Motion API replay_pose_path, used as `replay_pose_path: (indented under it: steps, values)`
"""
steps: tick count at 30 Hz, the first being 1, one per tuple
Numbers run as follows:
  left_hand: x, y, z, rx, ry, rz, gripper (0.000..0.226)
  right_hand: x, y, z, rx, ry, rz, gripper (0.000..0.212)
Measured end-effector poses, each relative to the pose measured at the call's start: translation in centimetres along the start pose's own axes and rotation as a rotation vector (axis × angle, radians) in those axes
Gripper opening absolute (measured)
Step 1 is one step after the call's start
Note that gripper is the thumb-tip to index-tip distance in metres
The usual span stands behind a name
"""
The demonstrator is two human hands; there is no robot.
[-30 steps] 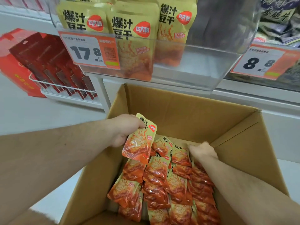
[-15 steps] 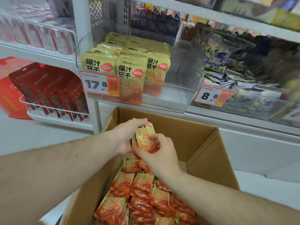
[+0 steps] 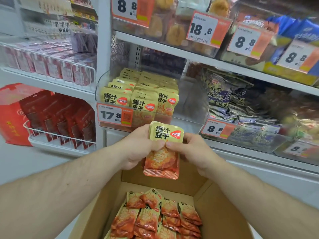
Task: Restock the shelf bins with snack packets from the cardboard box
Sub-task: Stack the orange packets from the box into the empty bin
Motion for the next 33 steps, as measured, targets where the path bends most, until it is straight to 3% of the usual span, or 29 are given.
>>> replay_pose_path:
  steps: [5,14,16,18,20,26,33]
  values:
    - [-0.5,1.3,0.0,-0.066,-0.039,0.014,0.045,-0.1,-2.2,-0.1,0.065,0.002,-0.003,0.003]
    - [0.1,3.5,-0.2,-0.141,-0.021,0.18,0.058,0.5,-5.0,0.0,0.109,-0.079,-0.127,0.016]
    - [0.8,4.4,-0.3,-0.221,0.124,0.352,0.054,2.1,-6.5,0.6,0.172,0.038,-0.128,0.019]
    - [2.0,5.1,-0.5,-0.284,0.357,0.703,0.051,4.6,-8.2,1.3,0.242,0.216,-0.09,0.019]
    - [2.3,5.2,-0.6,-0.285,0.479,1.031,0.05,6.9,-9.6,2.4,0.289,0.337,-0.074,0.02]
    - [1.3,3.8,0.3,-0.178,0.407,1.424,0.06,8.4,-8.6,7.3,0.175,0.372,-0.22,0.022]
    - [1.8,3.2,0.7,-0.114,0.387,1.444,0.059,8.2,-6.4,11.4,0.046,0.377,-0.415,0.026]
Point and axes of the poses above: each hand's wrist, its own z-axis towards the middle knuckle, its own x-axis out of the back of the hand, y = z × x, the point moved 5 cm from there along z, towards the middle knuckle, and after that the axes turned 13 degrees about -y, right-handed, at the moved point
